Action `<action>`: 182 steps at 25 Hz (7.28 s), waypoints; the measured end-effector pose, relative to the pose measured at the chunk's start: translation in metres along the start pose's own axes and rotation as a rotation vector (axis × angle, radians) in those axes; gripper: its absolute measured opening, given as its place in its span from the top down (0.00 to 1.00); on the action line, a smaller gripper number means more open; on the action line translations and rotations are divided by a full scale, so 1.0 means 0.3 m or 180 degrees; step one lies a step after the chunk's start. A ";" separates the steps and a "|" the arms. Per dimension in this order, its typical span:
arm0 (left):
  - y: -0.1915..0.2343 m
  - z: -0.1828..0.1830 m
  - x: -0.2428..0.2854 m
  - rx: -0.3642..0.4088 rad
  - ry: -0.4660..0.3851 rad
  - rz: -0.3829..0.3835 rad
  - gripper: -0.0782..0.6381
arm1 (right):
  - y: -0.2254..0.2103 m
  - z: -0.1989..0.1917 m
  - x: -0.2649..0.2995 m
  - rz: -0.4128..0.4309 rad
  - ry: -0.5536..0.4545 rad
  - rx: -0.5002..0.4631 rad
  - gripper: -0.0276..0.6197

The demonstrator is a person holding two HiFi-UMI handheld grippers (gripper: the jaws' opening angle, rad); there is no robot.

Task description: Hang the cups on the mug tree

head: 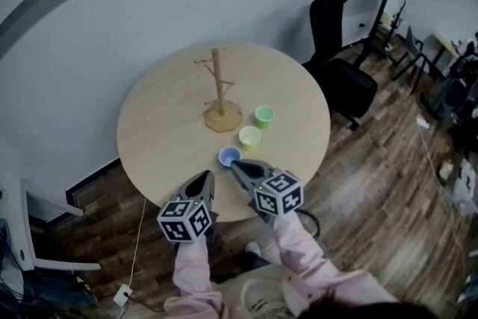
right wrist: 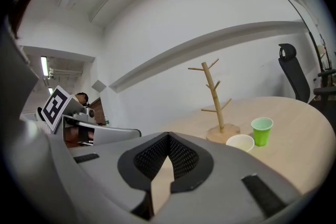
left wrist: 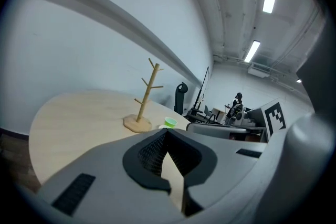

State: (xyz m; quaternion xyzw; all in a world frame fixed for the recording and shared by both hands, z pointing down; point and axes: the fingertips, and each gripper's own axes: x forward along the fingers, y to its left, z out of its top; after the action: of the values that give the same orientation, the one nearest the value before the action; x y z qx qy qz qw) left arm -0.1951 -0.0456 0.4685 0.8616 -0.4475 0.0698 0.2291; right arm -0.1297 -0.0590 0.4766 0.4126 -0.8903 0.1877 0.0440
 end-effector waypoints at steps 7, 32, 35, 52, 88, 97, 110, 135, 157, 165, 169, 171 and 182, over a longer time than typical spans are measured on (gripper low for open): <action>0.012 -0.042 0.063 -0.0154 0.0112 0.0014 0.87 | -0.091 -0.077 0.037 -0.0277 0.0227 -0.0030 0.96; 0.115 -0.232 0.197 -0.0356 0.0747 -0.0007 0.87 | -0.236 -0.293 0.131 -0.0653 0.0907 -0.0333 0.68; 0.126 -0.247 0.196 -0.0363 0.0792 0.0013 0.87 | -0.236 -0.312 0.152 -0.0651 0.0928 -0.0389 0.61; 0.174 -0.291 0.207 -0.0395 0.0943 0.0104 0.87 | -0.256 -0.351 0.268 -0.0541 0.0909 -0.0530 0.41; 0.271 -0.162 0.196 -0.0492 0.0558 0.0451 0.87 | -0.195 -0.198 0.371 -0.0098 0.0553 -0.0304 0.51; 0.285 -0.087 0.175 -0.0417 0.0363 0.0498 0.87 | -0.163 -0.115 0.390 0.0006 0.0467 -0.0120 0.51; 0.367 0.013 0.205 -0.0288 0.0326 0.0389 0.87 | -0.148 -0.027 0.494 0.0056 0.0405 0.0187 0.51; 0.479 0.162 0.262 -0.0151 0.0197 0.0202 0.87 | -0.198 0.040 0.684 0.0152 0.0505 0.0954 0.52; 0.445 0.186 0.332 -0.0257 0.0194 0.0383 0.87 | -0.269 0.088 0.741 0.0479 0.0663 0.1522 0.51; 0.451 0.177 0.337 -0.0260 0.0223 0.0432 0.87 | -0.293 0.102 0.763 0.0518 0.0667 0.1691 0.51; 0.447 0.183 0.342 -0.0249 0.0223 0.0437 0.87 | -0.303 0.115 0.769 0.0552 0.0618 0.1828 0.51; 0.447 0.181 0.347 -0.0245 0.0232 0.0440 0.87 | -0.310 0.120 0.772 0.0564 0.0597 0.1872 0.51; 0.447 0.183 0.370 -0.0234 0.0243 0.0472 0.87 | -0.354 0.136 0.775 0.0635 0.0497 0.2228 0.51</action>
State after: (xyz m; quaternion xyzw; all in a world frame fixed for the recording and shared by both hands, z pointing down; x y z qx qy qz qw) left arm -0.2419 -0.2189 0.5006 0.8138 -0.5033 0.1029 0.2717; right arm -0.1992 -0.3037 0.5246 0.2983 -0.8020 0.5150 -0.0506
